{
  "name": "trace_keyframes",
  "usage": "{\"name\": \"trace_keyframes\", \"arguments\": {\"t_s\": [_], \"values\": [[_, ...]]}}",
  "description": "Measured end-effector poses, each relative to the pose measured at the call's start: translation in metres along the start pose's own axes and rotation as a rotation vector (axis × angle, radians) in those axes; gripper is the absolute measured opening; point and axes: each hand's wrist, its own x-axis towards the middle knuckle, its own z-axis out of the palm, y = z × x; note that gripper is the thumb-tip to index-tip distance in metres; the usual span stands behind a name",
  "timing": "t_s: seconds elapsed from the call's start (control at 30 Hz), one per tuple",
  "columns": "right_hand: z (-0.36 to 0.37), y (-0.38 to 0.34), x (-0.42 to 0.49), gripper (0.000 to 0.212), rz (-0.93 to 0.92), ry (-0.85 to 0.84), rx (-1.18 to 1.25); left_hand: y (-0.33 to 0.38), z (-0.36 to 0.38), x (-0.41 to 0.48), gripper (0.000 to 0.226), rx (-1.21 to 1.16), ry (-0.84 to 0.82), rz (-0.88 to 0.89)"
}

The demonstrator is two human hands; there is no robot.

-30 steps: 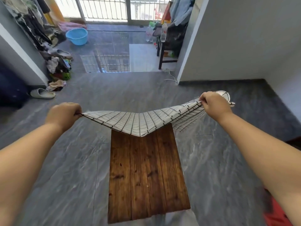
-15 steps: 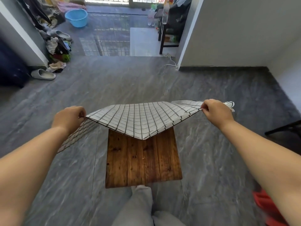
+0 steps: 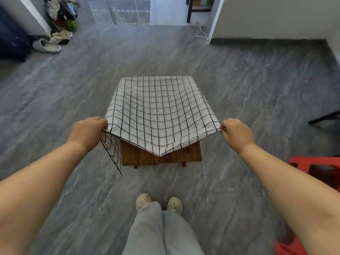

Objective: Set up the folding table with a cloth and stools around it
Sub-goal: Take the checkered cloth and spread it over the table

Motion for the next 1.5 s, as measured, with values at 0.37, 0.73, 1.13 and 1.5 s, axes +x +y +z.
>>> {"name": "trace_keyframes", "arguments": {"t_s": [0.37, 0.73, 1.13, 1.5], "values": [[0.089, -0.006, -0.078, 0.006, 0.010, -0.086, -0.051, -0.014, 0.083, -0.067, 0.027, 0.193, -0.188, 0.143], [0.173, -0.014, -0.123, 0.018, -0.032, -0.112, -0.166, -0.013, 0.170, -0.100, 0.027, 0.161, -0.181, 0.244], [0.234, -0.008, -0.140, 0.012, 0.156, -0.281, -0.301, -0.034, 0.246, -0.126, 0.028, 0.248, -0.301, 0.211], [0.244, -0.042, -0.106, 0.031, 0.301, -0.321, -0.121, -0.023, 0.253, -0.105, 0.075, 0.147, -0.472, 0.191]]}}
